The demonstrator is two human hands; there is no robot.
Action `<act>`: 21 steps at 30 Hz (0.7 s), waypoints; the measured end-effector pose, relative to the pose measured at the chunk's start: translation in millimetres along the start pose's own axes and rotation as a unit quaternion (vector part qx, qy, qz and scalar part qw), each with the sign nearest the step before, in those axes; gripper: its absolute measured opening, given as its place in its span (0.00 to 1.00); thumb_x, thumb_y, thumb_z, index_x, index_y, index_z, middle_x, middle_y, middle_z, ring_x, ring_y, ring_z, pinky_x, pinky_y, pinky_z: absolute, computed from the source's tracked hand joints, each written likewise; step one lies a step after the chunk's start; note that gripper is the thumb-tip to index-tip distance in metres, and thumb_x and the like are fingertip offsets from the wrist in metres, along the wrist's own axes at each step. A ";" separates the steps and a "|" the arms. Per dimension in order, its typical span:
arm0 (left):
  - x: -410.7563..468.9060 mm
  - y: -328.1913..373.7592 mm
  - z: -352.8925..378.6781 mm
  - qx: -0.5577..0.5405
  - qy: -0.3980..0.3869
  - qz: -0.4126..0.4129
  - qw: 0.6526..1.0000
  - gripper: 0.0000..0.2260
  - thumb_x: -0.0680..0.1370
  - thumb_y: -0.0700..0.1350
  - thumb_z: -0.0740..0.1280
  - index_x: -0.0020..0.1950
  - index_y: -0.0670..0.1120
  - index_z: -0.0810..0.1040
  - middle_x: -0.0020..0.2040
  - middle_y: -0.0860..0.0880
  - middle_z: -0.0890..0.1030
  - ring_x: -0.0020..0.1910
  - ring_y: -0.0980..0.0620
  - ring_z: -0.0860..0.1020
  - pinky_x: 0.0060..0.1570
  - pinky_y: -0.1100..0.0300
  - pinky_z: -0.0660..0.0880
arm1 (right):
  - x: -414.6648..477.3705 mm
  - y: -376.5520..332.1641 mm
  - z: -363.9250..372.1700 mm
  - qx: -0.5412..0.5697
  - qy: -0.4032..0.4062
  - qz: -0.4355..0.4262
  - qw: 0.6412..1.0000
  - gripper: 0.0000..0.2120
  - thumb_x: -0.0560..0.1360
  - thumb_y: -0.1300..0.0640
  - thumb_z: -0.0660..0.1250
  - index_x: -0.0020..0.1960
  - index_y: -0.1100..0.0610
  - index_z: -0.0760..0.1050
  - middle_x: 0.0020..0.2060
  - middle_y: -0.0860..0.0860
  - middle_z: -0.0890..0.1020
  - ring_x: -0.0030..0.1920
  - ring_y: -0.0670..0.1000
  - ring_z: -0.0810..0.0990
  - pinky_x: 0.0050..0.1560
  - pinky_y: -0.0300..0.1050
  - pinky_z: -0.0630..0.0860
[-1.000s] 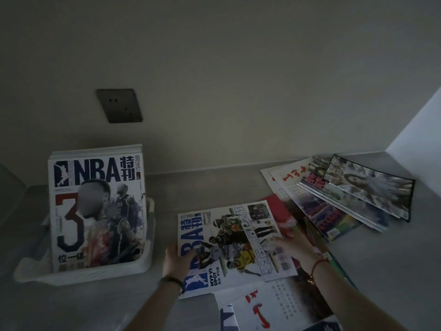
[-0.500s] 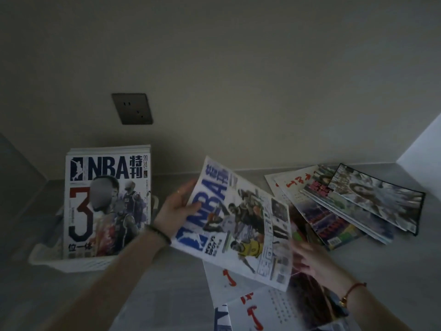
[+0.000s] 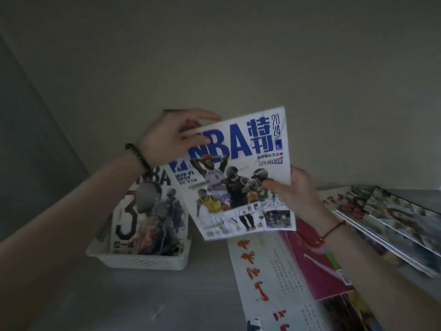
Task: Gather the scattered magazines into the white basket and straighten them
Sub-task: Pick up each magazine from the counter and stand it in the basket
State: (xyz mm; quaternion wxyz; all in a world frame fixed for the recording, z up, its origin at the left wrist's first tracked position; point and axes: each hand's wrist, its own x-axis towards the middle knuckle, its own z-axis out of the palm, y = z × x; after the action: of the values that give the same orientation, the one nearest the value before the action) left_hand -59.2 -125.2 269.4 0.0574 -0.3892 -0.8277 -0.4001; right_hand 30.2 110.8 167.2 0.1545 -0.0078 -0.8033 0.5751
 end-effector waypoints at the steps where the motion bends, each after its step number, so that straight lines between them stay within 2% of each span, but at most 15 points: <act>1: -4.3 -10.2 -10.9 0.030 0.069 -0.010 0.997 0.19 0.72 0.42 0.69 0.59 0.59 0.71 0.53 0.58 0.76 0.49 0.70 0.74 0.53 0.73 0.72 | 4.5 -2.6 16.0 0.020 0.014 -0.017 1.000 0.14 0.69 0.62 0.72 0.42 0.42 0.76 0.33 0.41 0.84 0.34 0.46 0.81 0.34 0.41 0.78; 2: -10.9 -22.5 -20.4 0.051 0.131 -0.025 0.990 0.23 0.71 0.44 0.70 0.64 0.56 0.68 0.56 0.57 0.75 0.52 0.69 0.72 0.55 0.74 0.69 | 10.0 -5.2 31.6 0.039 0.025 -0.031 0.998 0.15 0.69 0.63 0.71 0.42 0.42 0.76 0.33 0.36 0.83 0.33 0.40 0.81 0.33 0.34 0.77; 4: -29.0 -50.3 -34.6 0.031 0.210 -0.093 0.973 0.33 0.71 0.46 0.70 0.70 0.54 0.57 0.67 0.53 0.66 0.64 0.61 0.65 0.61 0.70 0.62 | 22.0 -8.9 61.2 0.078 0.045 -0.032 0.995 0.15 0.69 0.64 0.71 0.42 0.43 0.77 0.33 0.32 0.82 0.35 0.35 0.81 0.31 0.28 0.75; 6: -52.4 -76.5 -41.5 -0.065 0.220 -0.218 0.949 0.35 0.72 0.48 0.68 0.73 0.52 0.52 0.73 0.47 0.61 0.69 0.55 0.64 0.64 0.62 0.62 | 33.7 -11.3 91.3 0.127 0.055 -0.016 0.990 0.13 0.69 0.63 0.71 0.42 0.44 0.77 0.34 0.33 0.83 0.36 0.36 0.82 0.32 0.28 0.76; 7: -64.6 -90.3 -41.9 -0.123 0.196 -0.257 0.938 0.30 0.74 0.49 0.66 0.72 0.52 0.57 0.70 0.44 0.67 0.63 0.55 0.71 0.61 0.61 0.66 | 39.4 -11.7 107.4 0.144 0.053 -0.008 0.988 0.12 0.70 0.62 0.71 0.43 0.44 0.77 0.34 0.34 0.83 0.37 0.35 0.82 0.32 0.28 0.76; 8: -76.8 -101.7 -41.1 -0.162 0.157 -0.271 0.936 0.19 0.75 0.50 0.64 0.66 0.51 0.67 0.61 0.40 0.75 0.52 0.57 0.78 0.56 0.58 0.72 | 43.9 -11.5 123.8 0.152 0.049 0.000 0.987 0.12 0.70 0.61 0.71 0.44 0.44 0.77 0.34 0.35 0.83 0.37 0.34 0.82 0.32 0.27 0.75; 9: -86.3 -113.2 -40.5 -0.161 0.135 -0.280 0.937 0.10 0.77 0.50 0.62 0.55 0.50 0.75 0.48 0.37 0.78 0.40 0.57 0.78 0.48 0.54 0.74 | 47.1 -10.7 140.5 0.155 0.043 0.010 0.987 0.11 0.71 0.60 0.70 0.46 0.45 0.76 0.35 0.36 0.83 0.37 0.33 0.81 0.32 0.26 0.75; 10: -94.5 -125.5 -40.2 -0.147 0.140 -0.290 0.935 0.07 0.77 0.49 0.60 0.46 0.49 0.77 0.39 0.38 0.77 0.35 0.53 0.76 0.44 0.52 0.73 | 50.0 -8.5 156.6 0.150 0.036 0.026 0.988 0.10 0.71 0.59 0.70 0.48 0.46 0.76 0.38 0.37 0.82 0.37 0.34 0.81 0.31 0.26 0.74; 11: -101.3 -139.1 -40.6 -0.143 0.159 -0.315 0.925 0.08 0.78 0.48 0.60 0.45 0.47 0.77 0.38 0.37 0.77 0.38 0.46 0.76 0.45 0.49 0.73 | 52.2 -6.2 171.7 0.132 0.024 0.044 0.990 0.09 0.73 0.58 0.68 0.51 0.48 0.75 0.41 0.40 0.82 0.38 0.36 0.81 0.32 0.27 0.75; 13: -113.2 -164.8 -42.3 -0.163 0.181 -0.353 0.903 0.11 0.78 0.45 0.61 0.54 0.39 0.76 0.48 0.30 0.77 0.48 0.34 0.76 0.52 0.42 0.74 | 55.3 -2.1 196.2 0.071 -0.014 0.066 0.995 0.09 0.75 0.57 0.65 0.55 0.53 0.73 0.45 0.50 0.82 0.42 0.44 0.81 0.35 0.34 0.78; 14: -118.9 -177.3 -42.3 -0.163 0.179 -0.369 0.897 0.13 0.77 0.44 0.62 0.58 0.36 0.74 0.51 0.29 0.76 0.51 0.32 0.75 0.55 0.39 0.73 | 57.0 -0.3 205.8 0.049 -0.034 0.060 0.996 0.09 0.76 0.58 0.63 0.56 0.54 0.73 0.43 0.49 0.82 0.40 0.46 0.81 0.35 0.35 0.79; 16: -127.9 -198.7 -40.2 -0.161 0.174 -0.403 0.884 0.14 0.77 0.42 0.63 0.61 0.38 0.72 0.56 0.34 0.77 0.54 0.36 0.76 0.59 0.40 0.71 | 62.4 1.4 221.3 0.025 -0.063 0.037 0.997 0.09 0.76 0.61 0.62 0.54 0.52 0.73 0.36 0.43 0.79 0.31 0.41 0.77 0.26 0.28 0.73; 17: -130.8 -206.9 -39.5 -0.160 0.175 -0.413 0.879 0.15 0.77 0.42 0.63 0.63 0.40 0.71 0.59 0.37 0.77 0.57 0.39 0.75 0.61 0.43 0.71 | 65.9 1.6 227.8 0.018 -0.072 0.035 0.997 0.09 0.76 0.62 0.62 0.53 0.51 0.72 0.34 0.41 0.78 0.27 0.38 0.75 0.23 0.27 0.70; 19: -133.2 -220.4 -41.1 -0.156 0.183 -0.415 0.878 0.17 0.77 0.42 0.63 0.65 0.42 0.69 0.64 0.40 0.75 0.61 0.41 0.74 0.60 0.50 0.70 | 72.8 2.5 240.0 0.011 -0.067 0.055 0.996 0.07 0.76 0.61 0.63 0.52 0.52 0.73 0.31 0.44 0.77 0.22 0.37 0.72 0.20 0.29 0.66; 21: -132.3 -234.0 -44.8 -0.139 0.174 -0.411 0.884 0.18 0.77 0.43 0.63 0.65 0.42 0.69 0.64 0.40 0.75 0.61 0.41 0.73 0.57 0.53 0.69 | 77.9 5.7 249.2 0.000 -0.044 0.079 0.996 0.03 0.74 0.57 0.66 0.48 0.54 0.75 0.30 0.47 0.77 0.23 0.40 0.72 0.19 0.30 0.67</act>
State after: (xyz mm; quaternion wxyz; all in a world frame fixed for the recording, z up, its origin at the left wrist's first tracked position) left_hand -139.2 -324.2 101.2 -0.0235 0.0580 -0.8262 -0.5599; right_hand -109.1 -102.1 108.1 0.0732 -0.0463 -0.8061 0.5853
